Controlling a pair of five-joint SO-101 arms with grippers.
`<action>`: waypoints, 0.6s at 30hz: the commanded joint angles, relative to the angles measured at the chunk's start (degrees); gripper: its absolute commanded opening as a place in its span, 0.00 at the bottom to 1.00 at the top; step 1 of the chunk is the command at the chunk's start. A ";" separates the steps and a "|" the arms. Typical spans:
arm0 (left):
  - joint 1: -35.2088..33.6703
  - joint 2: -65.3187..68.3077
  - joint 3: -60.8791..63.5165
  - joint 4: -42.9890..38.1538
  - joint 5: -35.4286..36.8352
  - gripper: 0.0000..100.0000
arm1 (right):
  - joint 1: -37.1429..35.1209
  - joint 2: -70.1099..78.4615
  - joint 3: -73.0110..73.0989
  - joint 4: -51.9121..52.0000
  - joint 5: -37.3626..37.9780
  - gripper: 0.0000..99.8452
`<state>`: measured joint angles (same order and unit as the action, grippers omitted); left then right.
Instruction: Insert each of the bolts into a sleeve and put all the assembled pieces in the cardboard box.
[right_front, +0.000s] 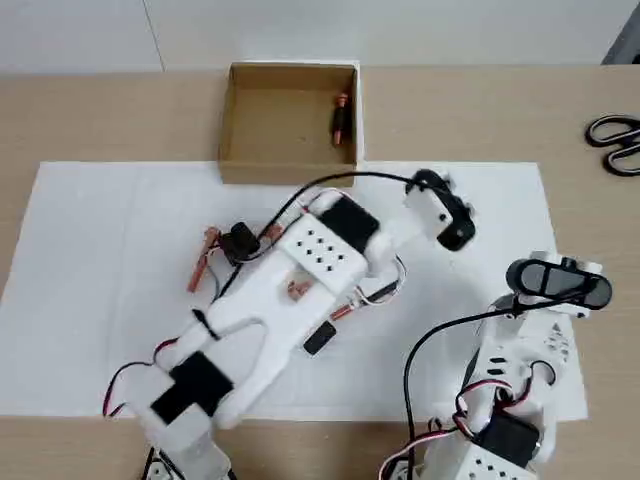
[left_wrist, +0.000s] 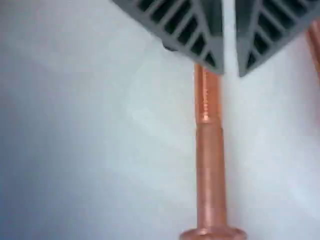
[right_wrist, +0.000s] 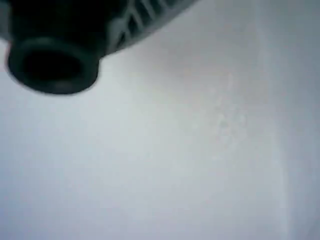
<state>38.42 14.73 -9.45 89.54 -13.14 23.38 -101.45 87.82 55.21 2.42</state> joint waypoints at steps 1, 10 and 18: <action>-0.79 3.43 -5.23 0.88 -2.29 0.01 | 0.57 -0.22 -0.35 -1.27 -0.35 0.00; -1.05 14.24 -18.51 7.21 -2.64 0.11 | 0.57 -0.22 -0.44 -1.45 -0.35 0.00; -0.62 19.87 -23.08 7.03 -2.64 0.10 | 0.57 -0.22 -0.44 -1.19 -0.35 0.00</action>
<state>37.80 34.24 -29.93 96.22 -15.52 23.47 -101.45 87.82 55.21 2.42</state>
